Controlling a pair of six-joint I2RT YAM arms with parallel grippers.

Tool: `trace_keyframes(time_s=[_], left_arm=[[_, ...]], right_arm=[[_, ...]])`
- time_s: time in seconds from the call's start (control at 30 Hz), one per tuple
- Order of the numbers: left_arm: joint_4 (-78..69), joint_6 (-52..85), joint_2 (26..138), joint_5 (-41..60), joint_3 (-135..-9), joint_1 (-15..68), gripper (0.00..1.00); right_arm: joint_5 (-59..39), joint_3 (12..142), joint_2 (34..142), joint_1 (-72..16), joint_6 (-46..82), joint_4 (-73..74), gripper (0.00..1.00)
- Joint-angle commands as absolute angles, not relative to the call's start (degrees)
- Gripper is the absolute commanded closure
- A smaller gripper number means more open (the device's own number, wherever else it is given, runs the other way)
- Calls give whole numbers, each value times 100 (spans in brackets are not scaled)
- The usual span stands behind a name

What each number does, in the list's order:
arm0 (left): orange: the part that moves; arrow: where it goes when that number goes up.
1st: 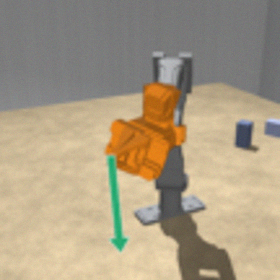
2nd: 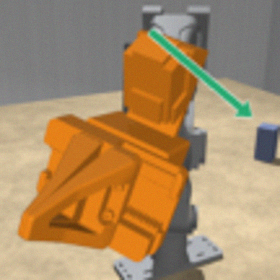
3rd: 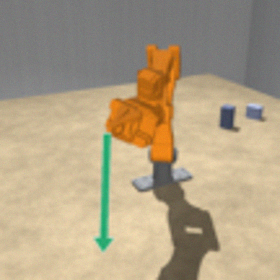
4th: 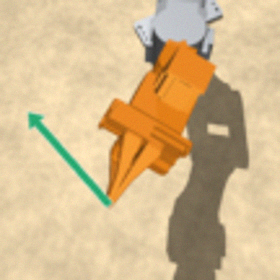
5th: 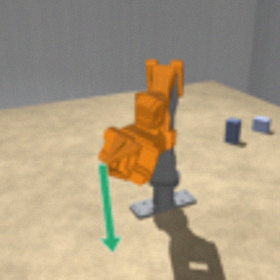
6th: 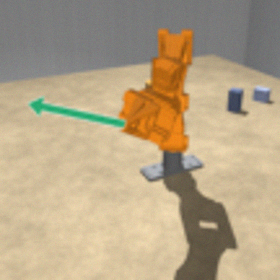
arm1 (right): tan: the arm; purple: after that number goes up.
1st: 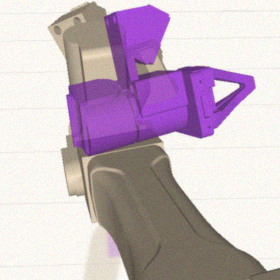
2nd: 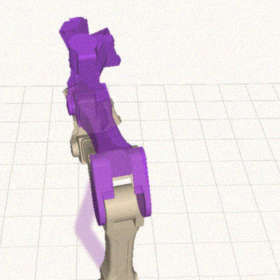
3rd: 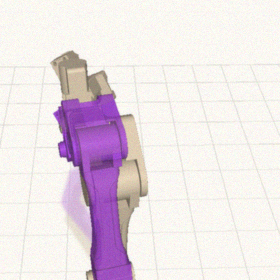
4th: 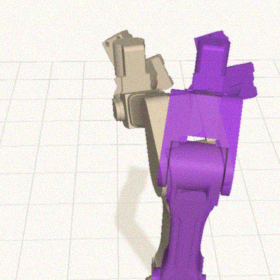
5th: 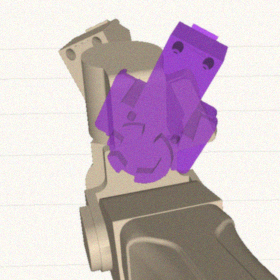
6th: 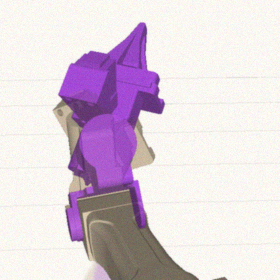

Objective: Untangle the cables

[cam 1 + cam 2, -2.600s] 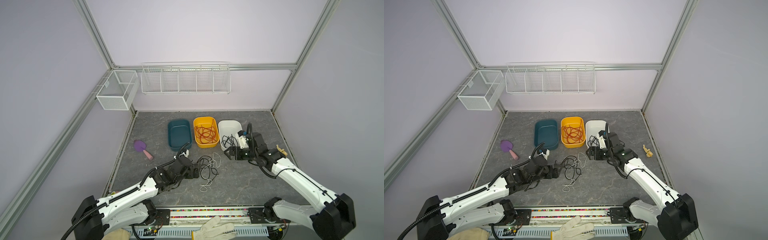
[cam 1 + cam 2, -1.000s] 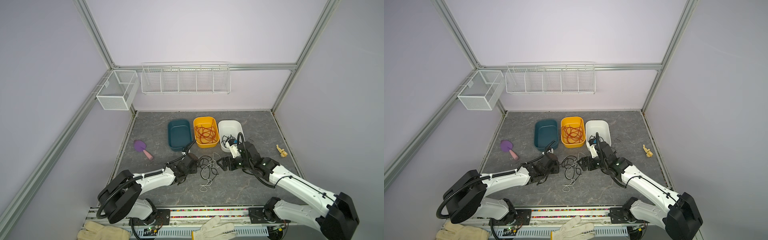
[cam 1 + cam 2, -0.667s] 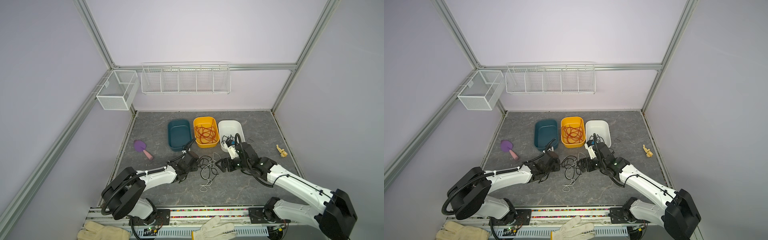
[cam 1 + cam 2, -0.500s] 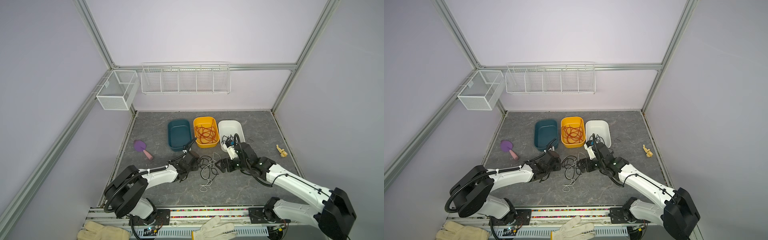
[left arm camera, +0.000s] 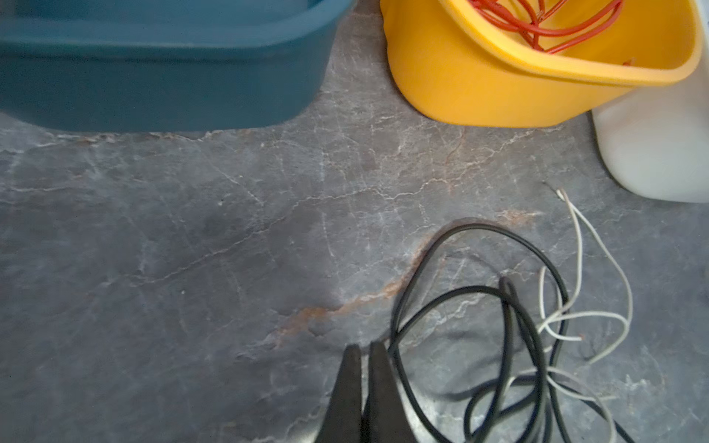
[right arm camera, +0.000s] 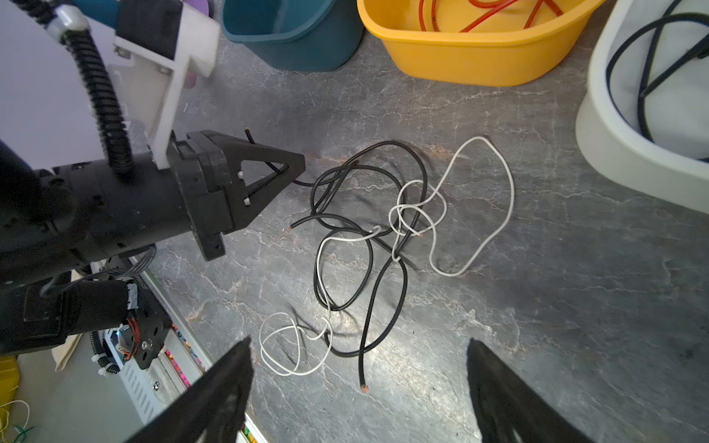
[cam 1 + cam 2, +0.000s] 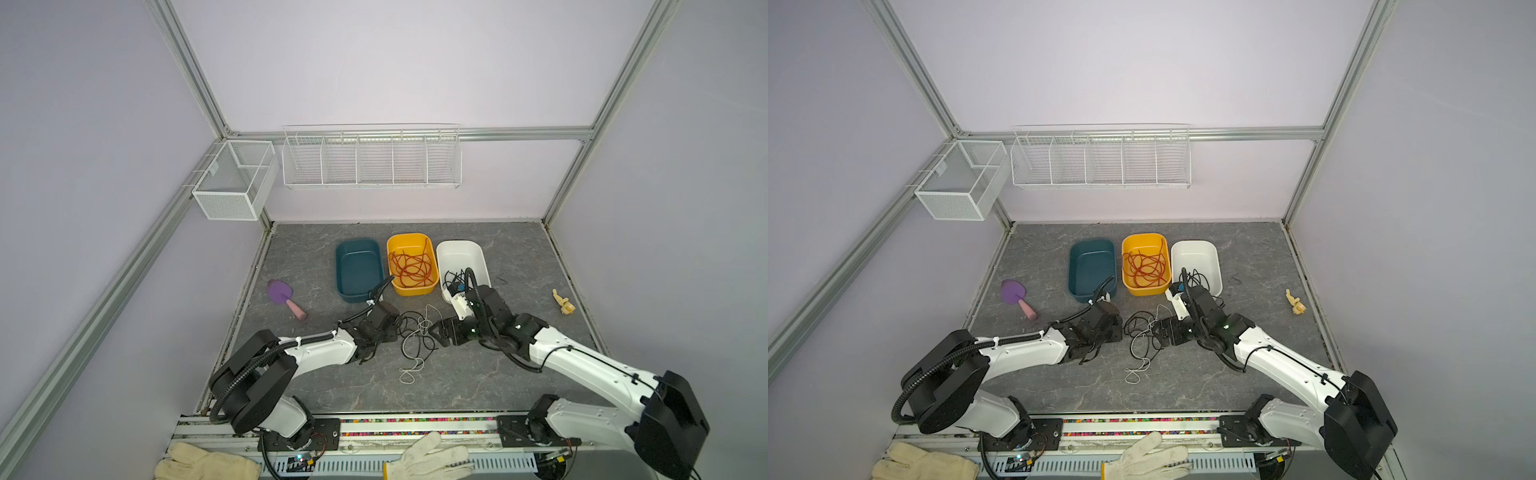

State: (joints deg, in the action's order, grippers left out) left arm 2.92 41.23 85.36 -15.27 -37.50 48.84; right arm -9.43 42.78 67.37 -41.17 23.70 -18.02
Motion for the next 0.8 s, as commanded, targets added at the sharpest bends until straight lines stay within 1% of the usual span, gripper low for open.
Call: trace_keyframes(time_s=[0.0, 0.23, 0.47, 0.77], left_arm=[[320, 4050, 8334, -1444, -3806, 4860, 100], [739, 3880, 7871, -912, -3903, 4865, 100], [986, 3759, 7061, -455, -3746, 4861, 100], [1682, 3805, 5846, -349, -3724, 4860, 100]], right_arm=[[-1063, 4402, 6824, -4181, 2243, -1713, 12], [-1105, 4454, 6956, -4227, 2207, -1723, 12], [-1066, 4567, 7203, -4304, 2172, -1792, 12], [-1009, 4641, 7407, -4395, 2128, -1816, 12]])
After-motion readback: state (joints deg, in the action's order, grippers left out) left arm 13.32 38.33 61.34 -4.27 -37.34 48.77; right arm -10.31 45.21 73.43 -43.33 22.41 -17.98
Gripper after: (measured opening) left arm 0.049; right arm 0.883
